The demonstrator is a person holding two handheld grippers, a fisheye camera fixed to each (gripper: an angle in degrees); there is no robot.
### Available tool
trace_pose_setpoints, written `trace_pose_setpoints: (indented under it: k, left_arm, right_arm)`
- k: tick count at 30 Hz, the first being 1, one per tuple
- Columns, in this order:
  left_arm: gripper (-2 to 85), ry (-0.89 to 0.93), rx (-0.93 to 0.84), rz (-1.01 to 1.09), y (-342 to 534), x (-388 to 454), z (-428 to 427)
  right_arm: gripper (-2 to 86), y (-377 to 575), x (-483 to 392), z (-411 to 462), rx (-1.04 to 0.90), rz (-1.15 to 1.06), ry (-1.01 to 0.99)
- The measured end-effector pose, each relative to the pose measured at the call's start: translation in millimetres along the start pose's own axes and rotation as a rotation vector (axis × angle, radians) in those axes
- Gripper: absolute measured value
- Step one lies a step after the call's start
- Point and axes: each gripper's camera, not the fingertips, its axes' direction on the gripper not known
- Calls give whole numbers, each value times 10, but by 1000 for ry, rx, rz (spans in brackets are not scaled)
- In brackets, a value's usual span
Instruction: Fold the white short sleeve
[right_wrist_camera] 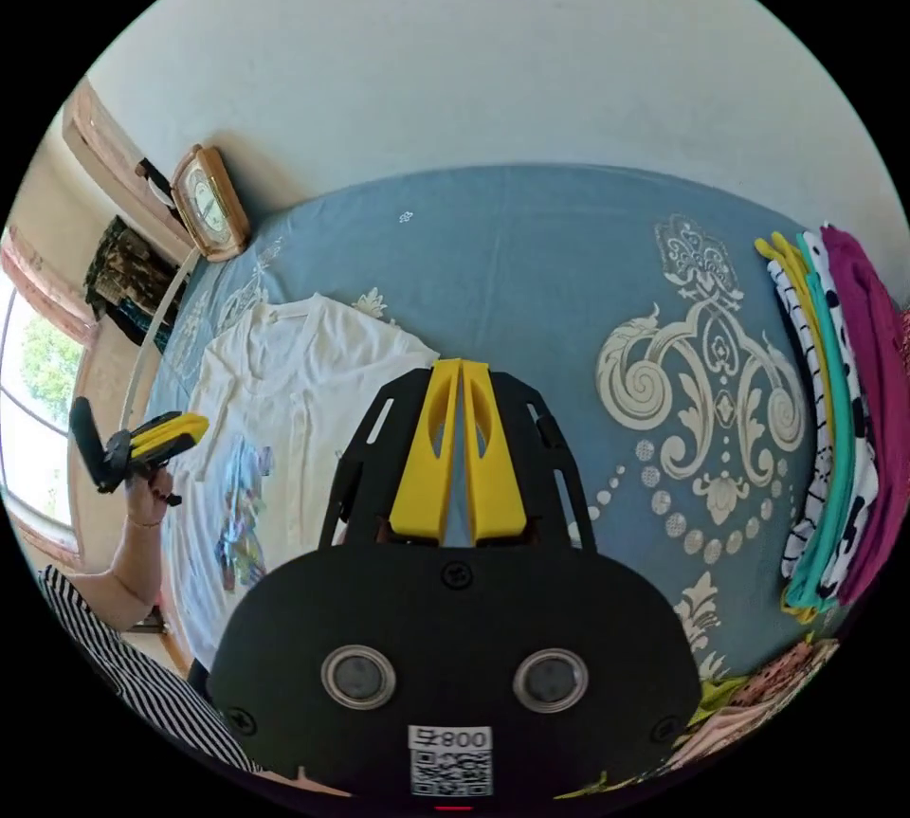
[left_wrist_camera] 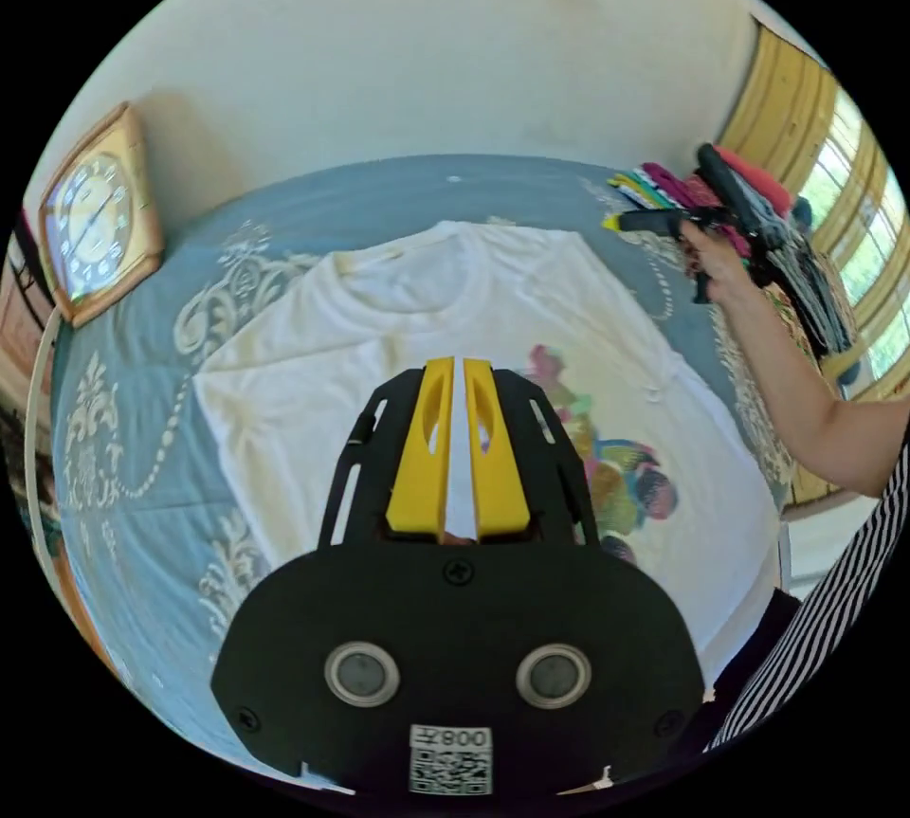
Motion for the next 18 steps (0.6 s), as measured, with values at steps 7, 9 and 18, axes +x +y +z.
trace_pose_setpoints:
  k: [7, 9, 18]
  left_arm:
    - [4, -135, -61, -169, 347, -804, -64]
    - [3, -103, -64, -216, 451, -890, -219]
    - [2, -33, -14, -274, 1427, -918, -1037]
  right_arm:
    - [0, 309, -647, 183, -146, -199, -49]
    - [0, 365, -612, 174, -146, -159, -75]
    - [0, 1691, -1012, -573, -183, -243, -142]
